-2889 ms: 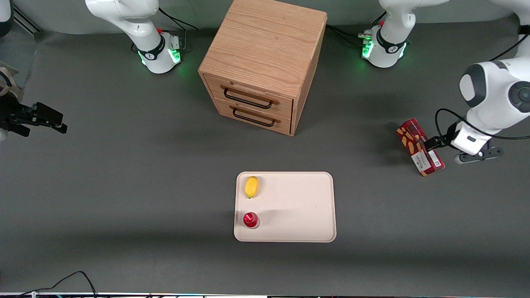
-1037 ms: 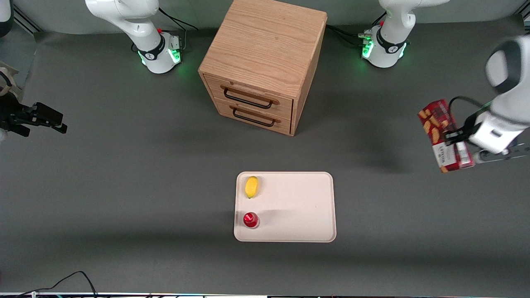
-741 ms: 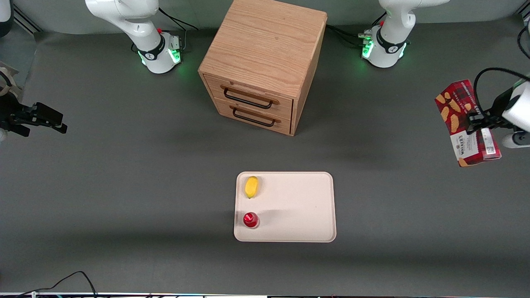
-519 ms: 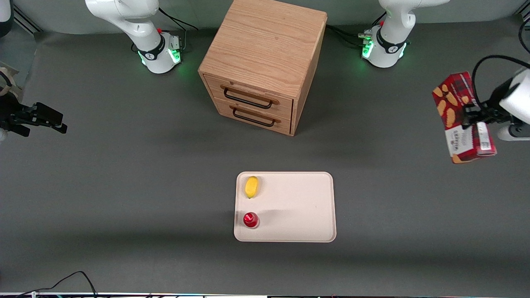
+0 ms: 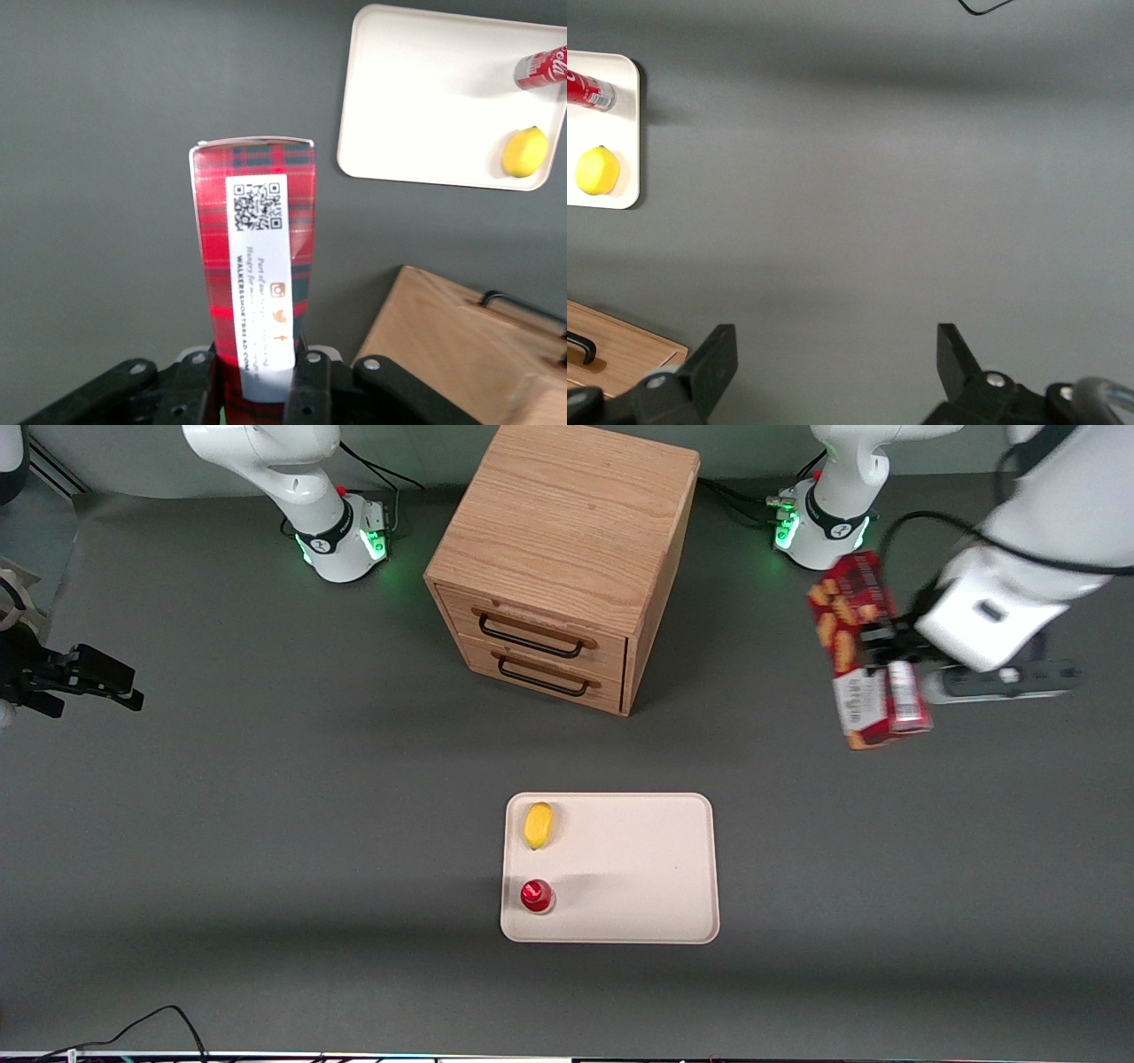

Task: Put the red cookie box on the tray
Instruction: 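Carry the upright box with the left gripper over to the tray, then lower the box onto the tray beside the red can, tipping it flat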

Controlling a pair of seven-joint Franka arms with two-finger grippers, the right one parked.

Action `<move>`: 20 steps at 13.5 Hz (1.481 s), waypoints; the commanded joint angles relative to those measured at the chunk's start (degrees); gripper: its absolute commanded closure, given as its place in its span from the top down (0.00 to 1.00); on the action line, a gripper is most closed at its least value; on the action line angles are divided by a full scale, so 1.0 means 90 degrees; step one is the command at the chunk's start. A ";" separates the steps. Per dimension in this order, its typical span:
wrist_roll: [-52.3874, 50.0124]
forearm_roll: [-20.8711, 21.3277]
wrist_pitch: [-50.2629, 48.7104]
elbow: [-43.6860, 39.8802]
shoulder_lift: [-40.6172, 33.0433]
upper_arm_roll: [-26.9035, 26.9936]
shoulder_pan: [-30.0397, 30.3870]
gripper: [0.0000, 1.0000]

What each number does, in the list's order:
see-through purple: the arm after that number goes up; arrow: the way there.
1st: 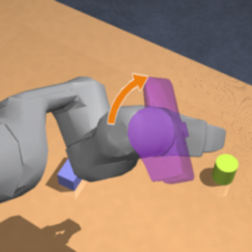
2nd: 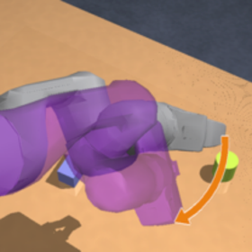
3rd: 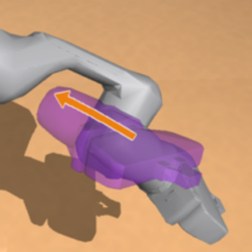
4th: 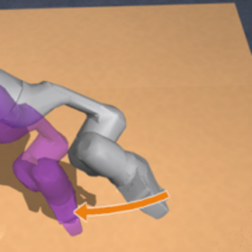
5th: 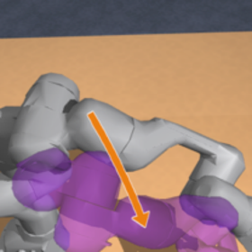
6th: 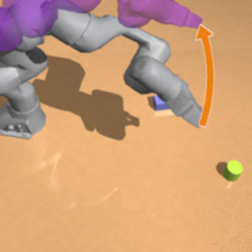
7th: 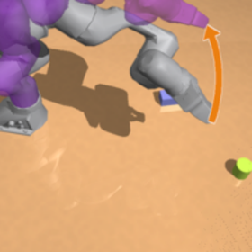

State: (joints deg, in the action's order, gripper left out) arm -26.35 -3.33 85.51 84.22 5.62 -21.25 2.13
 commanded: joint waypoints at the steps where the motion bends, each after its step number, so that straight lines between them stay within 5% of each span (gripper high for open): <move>1: -0.1520 0.0261 0.0137 -0.0664 0.0828 -0.0364 -0.0468 0.00; 4: -0.2606 0.0730 0.0362 -0.1435 0.1951 -0.0364 -0.1143 0.00; 14: -0.2716 0.2585 0.3233 -0.1496 0.3945 -0.0305 -0.1692 0.00; 20: -0.2775 0.2626 0.4502 -0.0959 0.4355 -0.0003 -0.1672 0.00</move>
State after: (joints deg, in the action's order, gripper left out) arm -49.65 19.46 123.19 74.68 44.48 -22.88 -12.23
